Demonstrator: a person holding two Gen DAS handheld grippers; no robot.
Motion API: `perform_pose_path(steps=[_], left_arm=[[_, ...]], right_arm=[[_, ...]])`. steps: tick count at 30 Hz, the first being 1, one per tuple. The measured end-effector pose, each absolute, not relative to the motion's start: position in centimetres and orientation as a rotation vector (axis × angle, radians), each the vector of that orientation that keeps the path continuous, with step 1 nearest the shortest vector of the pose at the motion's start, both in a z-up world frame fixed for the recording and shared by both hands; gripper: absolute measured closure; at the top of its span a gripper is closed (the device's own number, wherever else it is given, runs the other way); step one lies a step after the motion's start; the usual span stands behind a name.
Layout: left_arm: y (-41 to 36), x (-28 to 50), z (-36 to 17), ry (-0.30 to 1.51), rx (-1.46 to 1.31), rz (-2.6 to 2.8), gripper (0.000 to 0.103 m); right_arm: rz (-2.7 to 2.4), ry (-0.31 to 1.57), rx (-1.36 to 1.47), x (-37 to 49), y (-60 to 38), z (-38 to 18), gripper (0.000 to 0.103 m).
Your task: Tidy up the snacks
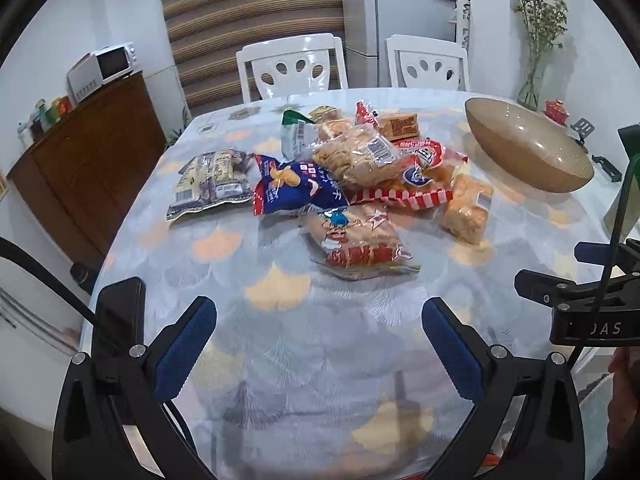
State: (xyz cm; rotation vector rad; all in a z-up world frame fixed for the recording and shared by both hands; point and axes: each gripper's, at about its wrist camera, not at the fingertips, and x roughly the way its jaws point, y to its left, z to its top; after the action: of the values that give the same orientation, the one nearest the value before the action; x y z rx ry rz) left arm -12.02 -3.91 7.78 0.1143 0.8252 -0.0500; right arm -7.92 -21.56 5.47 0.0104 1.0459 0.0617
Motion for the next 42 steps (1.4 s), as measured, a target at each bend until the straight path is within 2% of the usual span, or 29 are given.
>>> perform_pose_path(steps=[42], left_arm=[[-2.2, -10.7, 6.9, 0.87, 0.006, -0.089, 0.001]], right_arm=[[0.048, 1.089, -0.004, -7.0, -20.4, 5.0, 0.0]])
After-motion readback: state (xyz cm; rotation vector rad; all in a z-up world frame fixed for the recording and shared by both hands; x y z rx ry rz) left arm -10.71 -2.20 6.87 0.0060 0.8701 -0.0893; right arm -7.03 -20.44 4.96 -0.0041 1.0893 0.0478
